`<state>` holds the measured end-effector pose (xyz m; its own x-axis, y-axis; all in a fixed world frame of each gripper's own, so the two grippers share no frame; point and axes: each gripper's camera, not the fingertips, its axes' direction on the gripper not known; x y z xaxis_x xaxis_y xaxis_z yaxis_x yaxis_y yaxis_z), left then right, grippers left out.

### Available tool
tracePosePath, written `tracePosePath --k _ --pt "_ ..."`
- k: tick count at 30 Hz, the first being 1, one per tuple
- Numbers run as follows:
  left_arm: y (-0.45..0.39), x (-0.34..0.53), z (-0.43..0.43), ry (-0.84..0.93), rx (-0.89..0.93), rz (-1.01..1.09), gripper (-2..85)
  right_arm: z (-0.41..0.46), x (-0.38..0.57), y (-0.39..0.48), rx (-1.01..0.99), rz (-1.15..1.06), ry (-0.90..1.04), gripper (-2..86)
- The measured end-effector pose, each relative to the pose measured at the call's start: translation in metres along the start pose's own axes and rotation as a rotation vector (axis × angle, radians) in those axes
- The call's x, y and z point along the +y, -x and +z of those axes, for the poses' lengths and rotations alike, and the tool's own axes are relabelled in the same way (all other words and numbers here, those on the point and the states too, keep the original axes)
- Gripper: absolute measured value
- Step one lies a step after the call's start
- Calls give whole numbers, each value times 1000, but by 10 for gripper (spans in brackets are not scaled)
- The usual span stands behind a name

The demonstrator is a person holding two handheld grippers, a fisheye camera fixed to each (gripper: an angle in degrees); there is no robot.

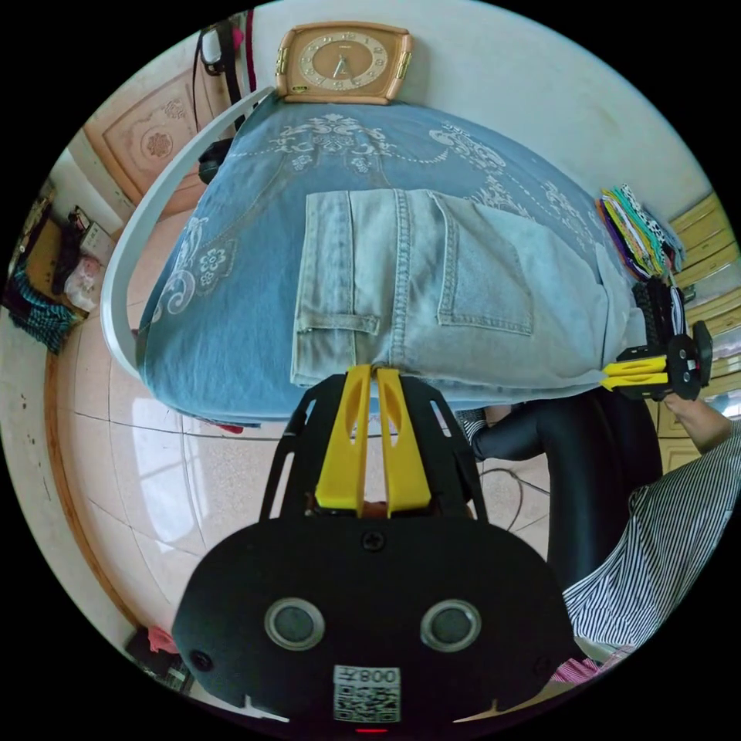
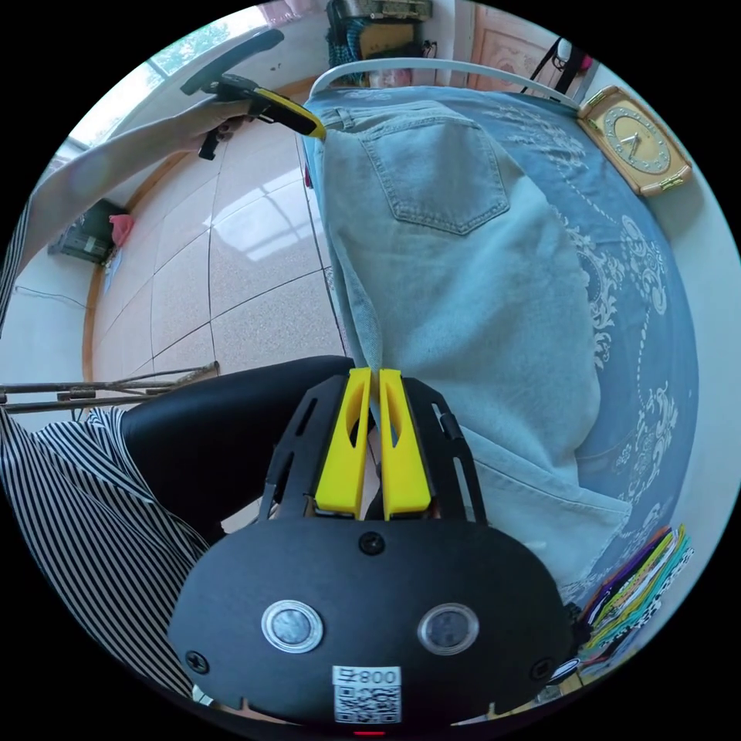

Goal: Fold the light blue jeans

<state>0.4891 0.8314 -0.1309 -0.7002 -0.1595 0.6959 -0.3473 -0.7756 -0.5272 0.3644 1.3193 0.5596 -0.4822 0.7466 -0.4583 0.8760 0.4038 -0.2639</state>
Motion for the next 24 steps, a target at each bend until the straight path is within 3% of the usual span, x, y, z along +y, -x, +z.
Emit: tracePosePath --k 9,17,24 --pt "-1 66 -12 -1 3 -39 13 21 2 16 35 -14 46 21" --pt "-16 138 -43 -156 75 -122 3 34 16 5 2 41 24 22" --pt "-41 152 -21 -150 132 -160 3 41 32 -2 13 32 25 24"
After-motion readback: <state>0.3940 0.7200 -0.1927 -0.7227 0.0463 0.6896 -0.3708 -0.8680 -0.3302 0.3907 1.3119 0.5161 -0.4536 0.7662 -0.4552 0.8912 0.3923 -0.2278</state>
